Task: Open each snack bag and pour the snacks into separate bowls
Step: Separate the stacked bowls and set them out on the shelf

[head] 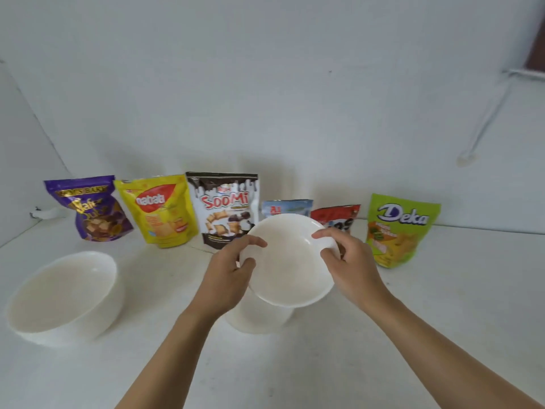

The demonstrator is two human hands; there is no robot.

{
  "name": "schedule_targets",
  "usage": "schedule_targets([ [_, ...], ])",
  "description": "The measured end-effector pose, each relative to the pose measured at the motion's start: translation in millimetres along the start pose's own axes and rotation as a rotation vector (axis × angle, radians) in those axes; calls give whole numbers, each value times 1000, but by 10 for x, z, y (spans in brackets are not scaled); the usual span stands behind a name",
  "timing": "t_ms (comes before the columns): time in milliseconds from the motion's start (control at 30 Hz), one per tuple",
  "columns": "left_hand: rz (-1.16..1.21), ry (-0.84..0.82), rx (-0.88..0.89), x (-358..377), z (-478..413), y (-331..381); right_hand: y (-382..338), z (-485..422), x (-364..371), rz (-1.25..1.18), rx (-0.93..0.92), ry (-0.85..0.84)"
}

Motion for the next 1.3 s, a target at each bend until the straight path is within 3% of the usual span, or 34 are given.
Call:
schedule_targets([
  [200, -82, -124, -149, 1130, 137, 29, 813, 279, -557, 94, 144, -82],
  [400, -225, -233, -221, 1670, 160, -154, 1296, 492, -635, 118, 222, -158],
  [767, -431, -210, -243, 1446, 134, -604, 1431, 662, -67, 107, 162, -378],
  [1000, -561, -174, -256, 1308, 47, -743, 1436, 643, 129, 151, 177, -381],
  [1300, -488, -199, -199, 1471, 35, -599, 1408, 696, -10, 253, 143, -306],
])
Point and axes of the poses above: each hand's wrist, its own z-axis away from the middle knuckle, its own x-axis out of the palm, y = z × x, the point moved 10 cm from there along -z, towards the middle knuckle, and after that the axes turned 13 degrees about -x, right-handed, at the moved point
